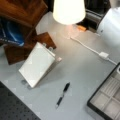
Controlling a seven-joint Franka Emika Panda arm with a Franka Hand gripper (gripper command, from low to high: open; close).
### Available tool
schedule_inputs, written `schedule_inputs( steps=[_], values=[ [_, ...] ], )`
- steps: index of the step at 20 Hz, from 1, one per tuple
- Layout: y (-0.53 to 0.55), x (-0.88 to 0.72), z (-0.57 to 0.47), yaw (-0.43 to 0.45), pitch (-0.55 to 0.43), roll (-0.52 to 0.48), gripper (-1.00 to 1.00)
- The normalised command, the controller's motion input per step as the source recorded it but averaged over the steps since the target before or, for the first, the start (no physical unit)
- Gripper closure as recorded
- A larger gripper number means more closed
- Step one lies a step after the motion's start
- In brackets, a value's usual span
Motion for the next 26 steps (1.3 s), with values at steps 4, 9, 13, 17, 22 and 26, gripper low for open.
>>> schedule_inputs(
  steps=[4,9,13,17,22,26],
  values=[
    [0.19,-0.11,0.14,-0.053,0.049,0.198,-1.00],
    [0.07,-0.01,0.16,-0.044,0.081,0.077,-1.00],
    [-0.07,0.07,0.18,0.063,0.158,-0.097,-1.00],
    [-0.24,0.17,0.22,0.188,0.181,-0.243,-1.00],
    [-0.39,0.27,0.19,0.311,0.095,-0.389,-1.00],
    [-0.26,0.23,0.15,0.231,-0.050,-0.619,-1.00]
  ],
)
